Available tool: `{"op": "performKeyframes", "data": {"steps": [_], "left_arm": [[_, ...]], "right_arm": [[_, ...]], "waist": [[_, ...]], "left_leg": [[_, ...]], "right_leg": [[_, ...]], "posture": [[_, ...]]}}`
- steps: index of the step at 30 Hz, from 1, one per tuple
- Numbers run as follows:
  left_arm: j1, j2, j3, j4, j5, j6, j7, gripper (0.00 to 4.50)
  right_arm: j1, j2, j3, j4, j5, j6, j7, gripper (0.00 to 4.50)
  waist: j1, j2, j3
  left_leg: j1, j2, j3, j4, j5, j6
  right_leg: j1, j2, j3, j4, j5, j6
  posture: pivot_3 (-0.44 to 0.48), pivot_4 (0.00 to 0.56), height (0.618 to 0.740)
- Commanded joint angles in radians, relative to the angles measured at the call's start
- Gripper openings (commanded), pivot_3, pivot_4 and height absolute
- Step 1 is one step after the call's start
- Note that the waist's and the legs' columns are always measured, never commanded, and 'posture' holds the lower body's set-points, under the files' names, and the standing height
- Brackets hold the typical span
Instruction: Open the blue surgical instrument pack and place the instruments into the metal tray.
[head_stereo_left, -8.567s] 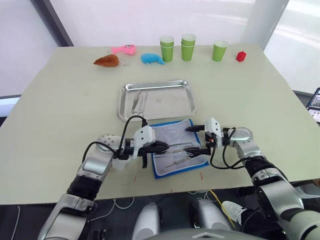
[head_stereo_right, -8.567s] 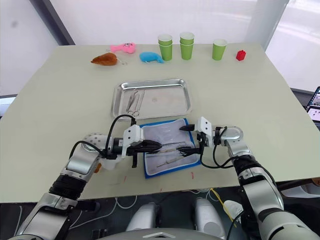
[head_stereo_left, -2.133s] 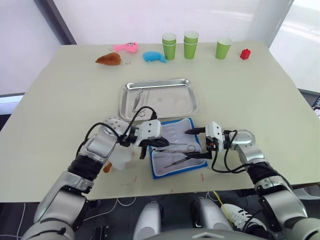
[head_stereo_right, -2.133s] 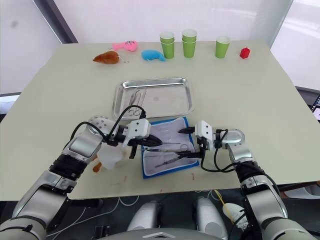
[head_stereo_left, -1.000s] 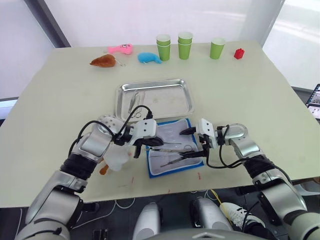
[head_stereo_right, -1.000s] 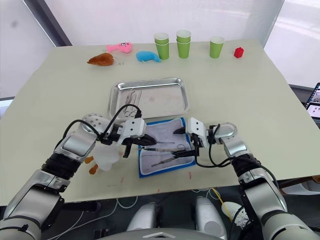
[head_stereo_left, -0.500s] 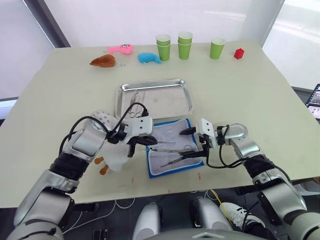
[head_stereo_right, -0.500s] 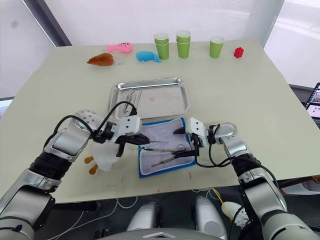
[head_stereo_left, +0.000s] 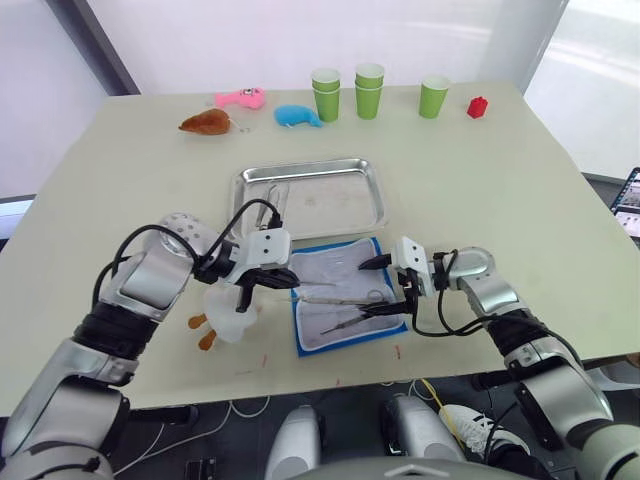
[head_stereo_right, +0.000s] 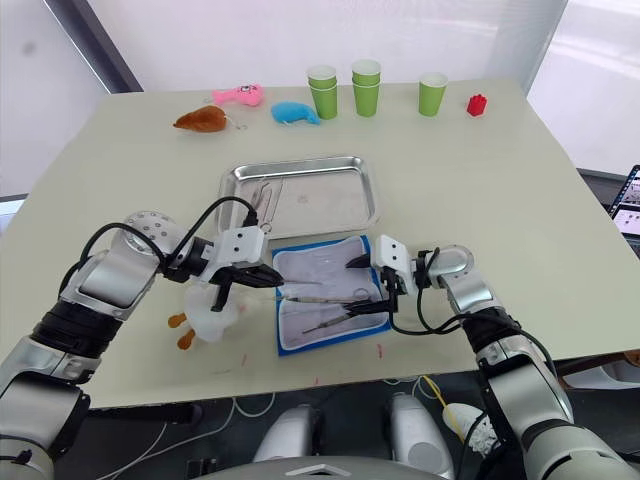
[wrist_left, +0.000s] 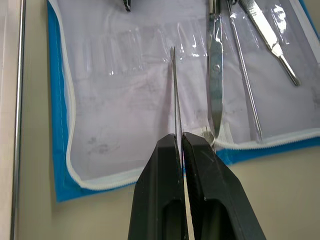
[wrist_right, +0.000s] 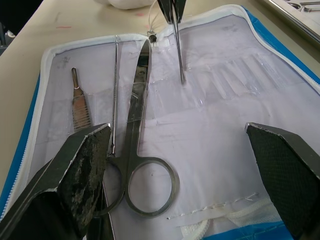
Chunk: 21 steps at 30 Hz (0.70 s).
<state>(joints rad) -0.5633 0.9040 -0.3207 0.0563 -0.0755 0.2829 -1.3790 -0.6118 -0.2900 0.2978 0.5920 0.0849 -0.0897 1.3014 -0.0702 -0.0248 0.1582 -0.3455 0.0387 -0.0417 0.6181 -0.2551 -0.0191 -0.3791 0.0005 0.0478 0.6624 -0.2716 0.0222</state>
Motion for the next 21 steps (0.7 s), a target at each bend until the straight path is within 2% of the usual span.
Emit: {"op": "performKeyframes", "data": {"steps": [1, 13, 16, 21], "left_arm": [[0.005, 0.025, 0.043, -0.028, -0.014, 0.001, -0.015, 0.06], [0.011, 0.095, 0.116, -0.05, -0.077, 0.071, -0.06, 0.06], [-0.009, 0.077, 0.154, -0.042, -0.109, 0.124, -0.037, 0.06], [-0.048, -0.004, 0.201, -0.038, -0.119, 0.193, 0.097, 0.06]], "right_arm": [[0.06, -0.01, 0.086, 0.121, -0.111, 0.029, -0.036, 4.5], [0.052, -0.006, 0.086, 0.136, -0.112, 0.016, -0.035, 4.5], [0.051, -0.007, 0.086, 0.138, -0.113, 0.012, -0.035, 4.5], [0.05, -0.009, 0.087, 0.141, -0.114, 0.007, -0.033, 4.5]], "waist": [[0.0, 0.0, 0.0], [0.0, -0.001, -0.001], [0.0, -0.001, 0.0], [0.0, -0.003, -0.001]], "left_leg": [[0.0, 0.0, 0.0, 0.0, 0.0, 0.0], [0.0, 0.0, 0.001, 0.0, 0.0, 0.0], [0.0, 0.0, 0.001, 0.0, 0.0, 0.0], [0.0, 0.0, 0.0, 0.0, 0.0, 0.0]], "right_leg": [[0.0, 0.0, 0.0, 0.0, 0.0, 0.0], [0.0, 0.0, 0.001, 0.0, -0.001, -0.001], [0.0, 0.0, 0.0, 0.0, -0.001, -0.001], [0.0, 0.0, 0.0, 0.0, 0.0, 0.0]], "posture": [[0.0, 0.15, 0.74], [0.0, 0.15, 0.74], [0.0, 0.15, 0.74], [0.0, 0.15, 0.74]]}}
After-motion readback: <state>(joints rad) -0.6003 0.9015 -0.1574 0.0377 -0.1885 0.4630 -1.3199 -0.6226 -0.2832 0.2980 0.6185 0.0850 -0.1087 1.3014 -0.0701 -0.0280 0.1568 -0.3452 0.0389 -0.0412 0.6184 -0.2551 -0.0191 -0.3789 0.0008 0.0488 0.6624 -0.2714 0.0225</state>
